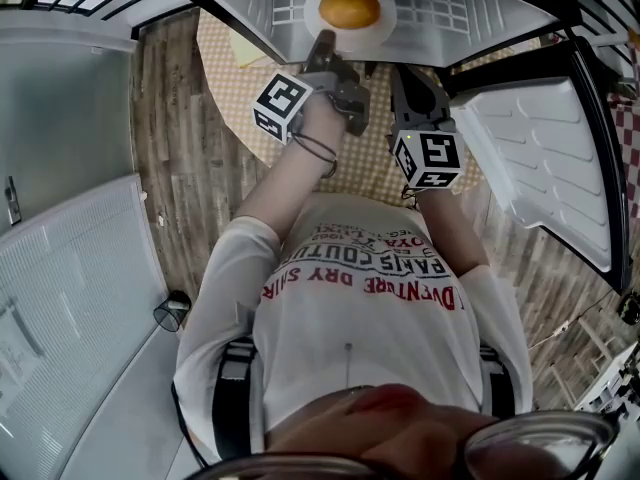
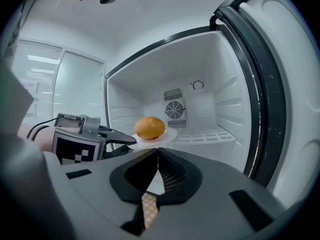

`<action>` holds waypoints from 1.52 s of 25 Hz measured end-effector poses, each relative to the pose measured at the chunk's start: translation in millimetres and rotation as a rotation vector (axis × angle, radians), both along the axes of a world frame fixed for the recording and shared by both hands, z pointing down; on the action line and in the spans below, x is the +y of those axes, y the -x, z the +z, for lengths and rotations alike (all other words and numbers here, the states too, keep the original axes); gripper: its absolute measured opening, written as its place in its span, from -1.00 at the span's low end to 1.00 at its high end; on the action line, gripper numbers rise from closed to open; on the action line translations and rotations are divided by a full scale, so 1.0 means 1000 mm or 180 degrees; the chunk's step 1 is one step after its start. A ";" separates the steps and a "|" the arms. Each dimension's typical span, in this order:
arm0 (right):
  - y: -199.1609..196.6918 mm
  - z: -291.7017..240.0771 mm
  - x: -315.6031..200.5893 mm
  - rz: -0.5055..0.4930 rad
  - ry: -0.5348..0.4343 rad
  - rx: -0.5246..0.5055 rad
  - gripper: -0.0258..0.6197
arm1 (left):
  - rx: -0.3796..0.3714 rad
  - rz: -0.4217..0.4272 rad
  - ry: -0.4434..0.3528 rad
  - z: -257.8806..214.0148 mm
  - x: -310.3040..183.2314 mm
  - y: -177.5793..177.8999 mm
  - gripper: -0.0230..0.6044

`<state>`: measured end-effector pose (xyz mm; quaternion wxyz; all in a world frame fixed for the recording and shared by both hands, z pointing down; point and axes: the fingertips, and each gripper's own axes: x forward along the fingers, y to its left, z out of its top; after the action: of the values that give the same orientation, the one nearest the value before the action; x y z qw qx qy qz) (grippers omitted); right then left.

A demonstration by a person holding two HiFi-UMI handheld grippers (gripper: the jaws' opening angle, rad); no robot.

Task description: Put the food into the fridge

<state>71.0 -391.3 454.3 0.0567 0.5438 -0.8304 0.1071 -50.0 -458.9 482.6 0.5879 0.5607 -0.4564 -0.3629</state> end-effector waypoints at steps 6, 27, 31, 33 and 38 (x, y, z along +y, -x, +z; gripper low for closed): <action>-0.003 -0.001 -0.008 -0.0041 -0.0028 -0.0043 -0.84 | 0.0053 -0.0123 0.0049 -0.004 -0.012 -0.005 -0.82; -0.008 0.005 -0.016 -0.0176 0.0024 -0.0054 -0.84 | 0.0192 -0.0403 0.0074 -0.003 -0.023 -0.009 -0.81; -0.006 0.005 -0.014 -0.0197 0.0036 -0.0054 -0.84 | 0.0250 -0.0431 0.0030 -0.003 -0.019 -0.008 -0.31; -0.006 0.005 -0.012 -0.0209 0.0041 -0.0052 -0.84 | 0.0186 -0.0414 -0.0027 -0.003 -0.015 -0.007 -0.23; -0.006 0.005 -0.006 -0.0210 0.0047 -0.0050 -0.84 | 0.0189 -0.0480 -0.0051 -0.003 -0.002 0.003 -0.14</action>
<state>77.0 -397.6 459.3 0.0578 0.5148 -0.8475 0.1156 -53.2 -460.6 479.9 0.5677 0.5184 -0.4767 -0.4263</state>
